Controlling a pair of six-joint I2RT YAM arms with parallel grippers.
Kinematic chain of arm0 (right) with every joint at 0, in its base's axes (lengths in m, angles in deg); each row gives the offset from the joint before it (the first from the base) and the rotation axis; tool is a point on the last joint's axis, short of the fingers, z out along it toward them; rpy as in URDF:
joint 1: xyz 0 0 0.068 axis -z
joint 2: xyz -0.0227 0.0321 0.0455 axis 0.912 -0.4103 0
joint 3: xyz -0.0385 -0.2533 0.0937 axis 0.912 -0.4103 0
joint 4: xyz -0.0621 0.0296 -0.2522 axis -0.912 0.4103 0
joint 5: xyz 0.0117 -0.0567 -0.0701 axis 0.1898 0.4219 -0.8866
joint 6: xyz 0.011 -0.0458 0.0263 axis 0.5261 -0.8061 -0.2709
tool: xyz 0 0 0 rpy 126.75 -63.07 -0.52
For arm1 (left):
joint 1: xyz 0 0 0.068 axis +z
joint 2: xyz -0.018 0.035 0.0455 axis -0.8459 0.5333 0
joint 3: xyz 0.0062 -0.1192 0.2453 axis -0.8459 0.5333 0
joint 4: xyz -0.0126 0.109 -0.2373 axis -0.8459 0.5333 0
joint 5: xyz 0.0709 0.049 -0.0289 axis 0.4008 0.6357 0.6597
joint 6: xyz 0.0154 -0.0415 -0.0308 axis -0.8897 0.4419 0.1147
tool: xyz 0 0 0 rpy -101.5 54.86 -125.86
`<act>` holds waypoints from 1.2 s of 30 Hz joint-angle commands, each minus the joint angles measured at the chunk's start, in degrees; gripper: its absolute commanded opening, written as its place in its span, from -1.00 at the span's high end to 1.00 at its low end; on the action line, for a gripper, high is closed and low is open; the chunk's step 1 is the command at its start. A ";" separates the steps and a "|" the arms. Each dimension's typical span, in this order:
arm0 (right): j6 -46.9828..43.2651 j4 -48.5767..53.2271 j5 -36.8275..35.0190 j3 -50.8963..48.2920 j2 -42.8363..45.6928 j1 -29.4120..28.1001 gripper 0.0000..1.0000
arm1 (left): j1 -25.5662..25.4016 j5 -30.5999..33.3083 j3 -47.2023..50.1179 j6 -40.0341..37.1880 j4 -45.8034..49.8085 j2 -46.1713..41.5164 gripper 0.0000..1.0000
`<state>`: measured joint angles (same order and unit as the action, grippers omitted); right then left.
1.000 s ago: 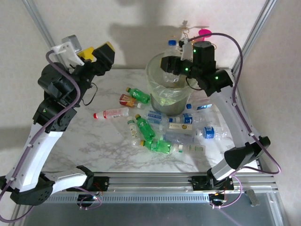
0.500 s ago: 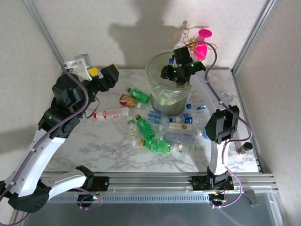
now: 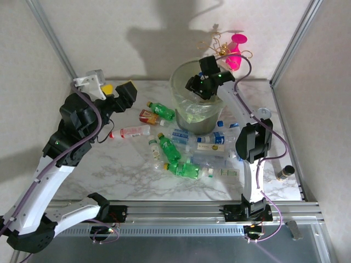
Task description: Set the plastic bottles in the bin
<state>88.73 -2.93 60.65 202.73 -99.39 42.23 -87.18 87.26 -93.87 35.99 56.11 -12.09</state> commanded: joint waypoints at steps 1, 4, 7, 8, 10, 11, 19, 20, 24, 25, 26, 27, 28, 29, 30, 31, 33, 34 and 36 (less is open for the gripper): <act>6.21 -0.85 2.35 -0.87 -1.53 0.05 0.15 | 0.49 0.43 0.89 -1.28 -0.11 -1.63 -0.79; 7.95 0.05 3.57 0.93 -4.02 0.35 0.13 | 0.49 0.63 1.19 -1.11 0.30 -1.99 -0.79; 9.05 2.18 3.34 3.51 -6.78 0.49 0.11 | 0.45 0.14 2.13 -0.93 -0.07 -2.95 -0.78; 9.16 2.22 3.58 3.70 -7.35 0.46 0.11 | 0.49 -0.02 2.34 -1.00 -0.06 -2.99 -0.78; 9.50 2.16 4.47 3.72 -8.55 0.53 0.10 | 0.41 -0.15 2.28 -1.10 0.20 -3.06 -0.77; 9.72 1.95 5.11 3.64 -9.01 0.59 0.09 | 0.48 -0.01 2.21 -1.18 0.31 -3.27 -0.77; 10.59 -2.64 10.23 1.11 -9.54 0.82 -0.41 | 0.43 0.38 2.83 -0.95 -0.04 -4.28 -0.78; 10.57 -2.69 10.27 1.25 -9.46 0.86 -0.46 | 0.41 0.35 2.87 -0.86 -0.22 -4.28 -0.78; 10.35 -2.82 10.00 0.54 -8.55 1.35 -0.60 | 0.41 0.80 3.31 -0.61 -0.79 -4.31 -0.78; 10.22 -3.16 10.32 0.01 -8.29 1.57 -0.61 | 0.43 1.04 3.27 -0.42 -0.93 -4.29 -0.77; 10.19 -3.26 10.38 -0.42 -8.09 1.86 -0.62 | 0.42 1.24 3.27 -0.37 -1.17 -4.12 -0.78; 10.22 -3.43 10.49 -0.70 -7.75 2.16 -0.62 | 0.43 1.33 3.12 -0.33 -1.23 -3.96 -0.78; 10.15 -3.94 10.86 -1.00 -7.30 2.37 -0.62 | 0.41 1.42 2.88 -0.30 -1.38 -3.80 -0.78; 10.04 -4.43 10.82 -0.91 -6.71 2.54 -0.61 | 0.45 1.43 2.69 -0.15 -1.45 -3.50 -0.78; 9.60 -4.52 10.44 -0.43 -6.30 2.66 -0.60 | 0.41 1.43 2.49 -0.09 -1.58 -3.38 -0.78; 8.79 -4.31 10.00 0.54 -5.97 2.71 -0.60 | 0.40 1.56 2.32 0.01 -1.59 -3.21 -0.79; 7.03 -2.69 8.89 3.88 -5.63 2.75 -0.60 | 0.41 2.01 2.31 0.22 -1.83 -3.08 -0.79; 6.14 -1.43 8.38 5.55 -5.51 2.76 -0.60 | 0.41 2.12 2.30 0.23 -1.95 -3.11 -0.79; 4.75 0.14 6.88 7.21 -4.30 2.75 -0.60 | 0.42 2.28 2.21 0.17 -2.16 -3.08 -0.80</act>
<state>96.20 -5.00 69.66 205.90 -108.55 44.54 -87.13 88.40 -91.20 36.08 55.91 -15.06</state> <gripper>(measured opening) 0.802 0.896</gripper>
